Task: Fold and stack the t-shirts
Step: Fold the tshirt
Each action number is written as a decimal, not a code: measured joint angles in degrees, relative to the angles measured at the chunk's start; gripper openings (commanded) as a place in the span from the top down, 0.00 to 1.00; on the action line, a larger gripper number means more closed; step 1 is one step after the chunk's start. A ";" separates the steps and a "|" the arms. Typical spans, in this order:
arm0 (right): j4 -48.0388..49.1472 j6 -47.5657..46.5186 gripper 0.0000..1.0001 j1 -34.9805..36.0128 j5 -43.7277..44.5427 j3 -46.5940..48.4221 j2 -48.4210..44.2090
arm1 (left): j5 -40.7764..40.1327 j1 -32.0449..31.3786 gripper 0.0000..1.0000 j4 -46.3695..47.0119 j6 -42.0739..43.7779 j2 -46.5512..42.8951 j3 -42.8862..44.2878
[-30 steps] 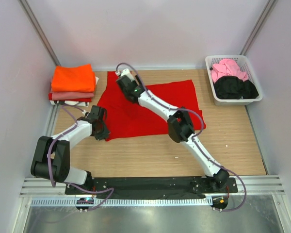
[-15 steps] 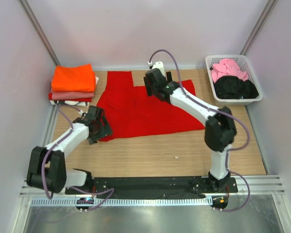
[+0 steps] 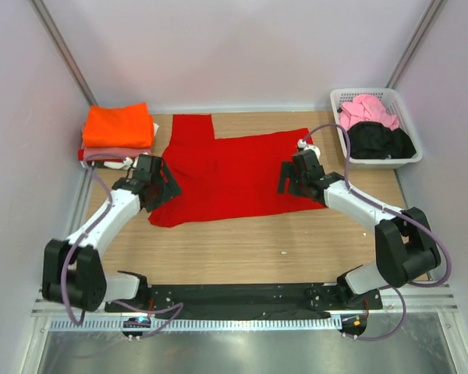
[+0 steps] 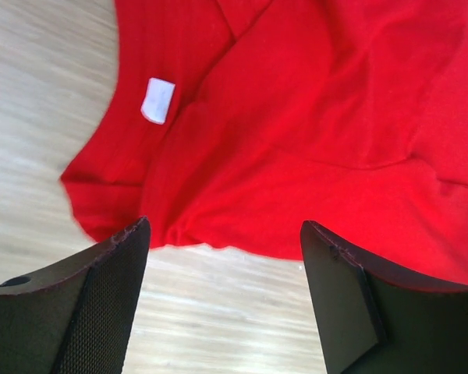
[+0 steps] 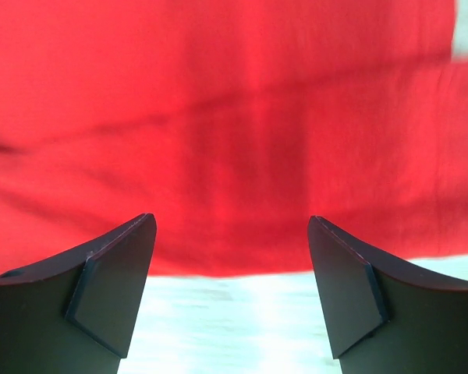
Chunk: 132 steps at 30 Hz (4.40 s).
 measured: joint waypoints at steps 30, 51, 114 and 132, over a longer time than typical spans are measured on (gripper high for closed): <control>3.34 21.31 0.06 -6.71 -1.79 -26.05 -17.77 | 3.61 -3.10 0.24 1.51 -0.28 1.99 -12.07; -13.20 11.89 0.04 -6.71 -4.55 -10.54 -29.70 | -0.90 3.48 0.16 -5.05 8.50 48.30 64.70; -13.60 8.04 0.01 -6.56 -6.75 -0.50 -18.51 | 15.34 6.43 1.00 -5.38 11.13 59.01 83.12; -21.70 3.39 0.18 -15.58 1.84 57.81 41.92 | 11.08 0.44 1.00 -21.94 14.14 53.13 76.28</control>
